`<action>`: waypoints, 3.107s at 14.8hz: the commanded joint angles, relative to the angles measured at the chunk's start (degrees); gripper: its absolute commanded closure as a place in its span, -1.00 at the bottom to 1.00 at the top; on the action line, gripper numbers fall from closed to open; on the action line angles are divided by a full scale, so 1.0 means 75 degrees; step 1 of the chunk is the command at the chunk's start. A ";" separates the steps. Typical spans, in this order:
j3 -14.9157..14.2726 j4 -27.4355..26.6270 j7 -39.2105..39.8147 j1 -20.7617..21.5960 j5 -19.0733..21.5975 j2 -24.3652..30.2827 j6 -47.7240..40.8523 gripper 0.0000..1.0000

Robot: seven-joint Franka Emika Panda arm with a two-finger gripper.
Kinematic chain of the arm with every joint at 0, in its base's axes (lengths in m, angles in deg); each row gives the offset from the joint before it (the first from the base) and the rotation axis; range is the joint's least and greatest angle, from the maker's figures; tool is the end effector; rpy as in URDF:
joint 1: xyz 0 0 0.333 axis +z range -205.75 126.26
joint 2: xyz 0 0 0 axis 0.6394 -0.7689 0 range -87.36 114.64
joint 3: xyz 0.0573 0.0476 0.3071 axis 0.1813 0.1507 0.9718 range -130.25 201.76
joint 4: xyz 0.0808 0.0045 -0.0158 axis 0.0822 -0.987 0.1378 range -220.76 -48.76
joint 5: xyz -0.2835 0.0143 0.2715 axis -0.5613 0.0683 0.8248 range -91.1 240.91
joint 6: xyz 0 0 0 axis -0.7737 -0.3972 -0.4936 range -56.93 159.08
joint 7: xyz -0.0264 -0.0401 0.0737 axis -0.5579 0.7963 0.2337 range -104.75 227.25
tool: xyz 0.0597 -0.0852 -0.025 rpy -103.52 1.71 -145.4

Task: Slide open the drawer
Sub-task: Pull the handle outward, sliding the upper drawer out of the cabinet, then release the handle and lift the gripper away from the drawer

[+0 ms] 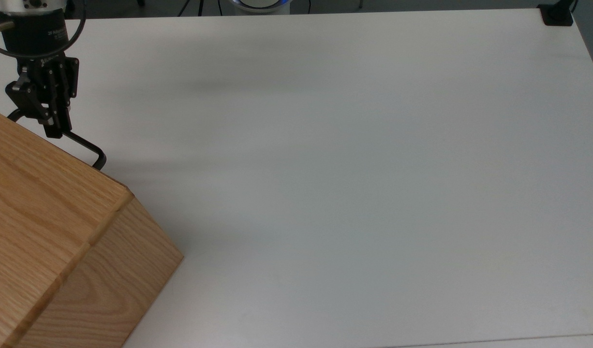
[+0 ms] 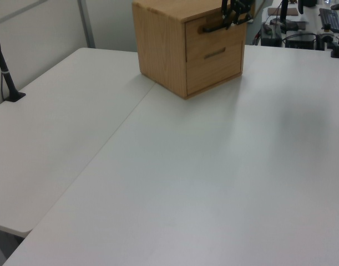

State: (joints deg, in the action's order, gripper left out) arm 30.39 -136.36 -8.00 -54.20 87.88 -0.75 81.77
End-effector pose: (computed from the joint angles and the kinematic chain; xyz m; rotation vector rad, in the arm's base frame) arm 0.6437 -0.2230 0.5481 -1.8069 1.9948 -0.5951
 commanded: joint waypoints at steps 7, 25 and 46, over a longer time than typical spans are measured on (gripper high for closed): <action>0.0036 -0.0115 0.0595 0.0052 0.0004 0.0663 -0.2079 0.67; 0.0188 -0.2422 0.0948 0.0263 -0.0218 0.3251 -0.3510 0.65; 0.0094 -0.0502 0.4049 0.2395 -0.1096 0.2270 -0.4296 -1.00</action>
State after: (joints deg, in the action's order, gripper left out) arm 32.39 -144.74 14.94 -39.82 81.85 20.92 51.31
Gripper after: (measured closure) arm 0.000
